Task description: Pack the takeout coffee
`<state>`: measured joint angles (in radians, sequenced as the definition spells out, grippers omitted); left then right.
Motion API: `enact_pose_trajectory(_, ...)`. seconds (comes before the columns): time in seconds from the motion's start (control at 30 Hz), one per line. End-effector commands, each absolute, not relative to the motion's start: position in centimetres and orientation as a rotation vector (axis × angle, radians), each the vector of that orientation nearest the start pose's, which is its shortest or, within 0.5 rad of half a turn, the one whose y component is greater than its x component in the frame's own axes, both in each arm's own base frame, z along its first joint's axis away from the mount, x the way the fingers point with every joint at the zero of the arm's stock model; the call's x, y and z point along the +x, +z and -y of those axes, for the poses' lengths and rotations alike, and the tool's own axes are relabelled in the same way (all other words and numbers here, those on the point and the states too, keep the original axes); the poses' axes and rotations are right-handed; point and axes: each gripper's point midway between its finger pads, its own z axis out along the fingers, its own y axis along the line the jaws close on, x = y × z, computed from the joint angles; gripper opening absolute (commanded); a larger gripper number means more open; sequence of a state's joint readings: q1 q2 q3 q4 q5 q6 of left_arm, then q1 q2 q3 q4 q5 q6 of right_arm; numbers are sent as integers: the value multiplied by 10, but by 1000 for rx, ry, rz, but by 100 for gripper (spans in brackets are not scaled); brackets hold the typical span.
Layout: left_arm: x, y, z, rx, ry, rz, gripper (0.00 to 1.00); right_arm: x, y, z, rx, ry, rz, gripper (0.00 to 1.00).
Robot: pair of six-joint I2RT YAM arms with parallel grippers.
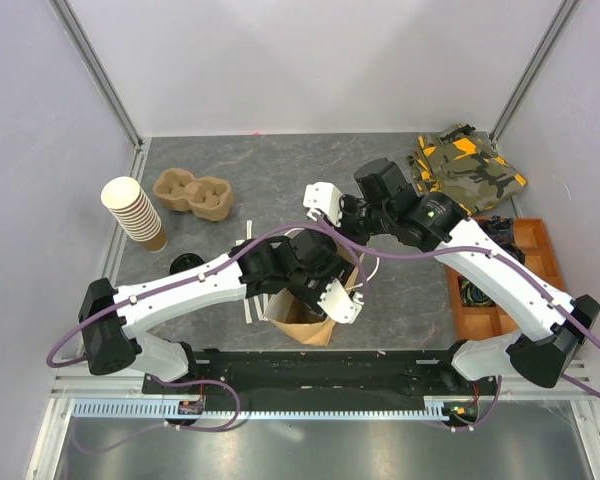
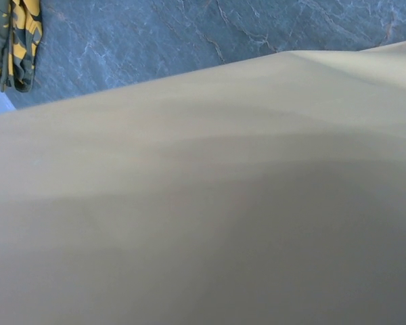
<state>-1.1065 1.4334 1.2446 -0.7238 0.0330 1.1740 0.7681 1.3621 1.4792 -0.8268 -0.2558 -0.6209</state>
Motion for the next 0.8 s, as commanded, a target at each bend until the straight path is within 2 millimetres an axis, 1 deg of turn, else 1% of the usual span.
enact_pose_trajectory(0.0, 208, 163, 307, 2372, 62, -1007, 27, 206, 336, -315, -1576, 596, -1326, 0)
enact_pose_trajectory(0.07, 209, 170, 309, 2345, 64, -996, 27, 203, 335, -315, -1593, 600, -1309, 0)
enact_pose_trajectory(0.13, 216, 178, 313, 2304, 111, -983, 27, 200, 335, -315, -1608, 598, -1295, 0)
enact_pose_trajectory(0.3, 222, 182, 315, 2299, 172, -952, 27, 192, 334, -318, -1639, 600, -1260, 0)
enact_pose_trajectory(0.43, 222, 178, 313, 2313, 180, -954, 27, 184, 333, -320, -1656, 614, -1246, 0)
enact_pose_trajectory(0.67, 208, 154, 303, 2387, 102, -1005, 28, 178, 332, -322, -1620, 676, -1307, 0)
enact_pose_trajectory(0.77, 203, 149, 300, 2420, 73, -1027, 27, 176, 329, -323, -1600, 706, -1349, 0)
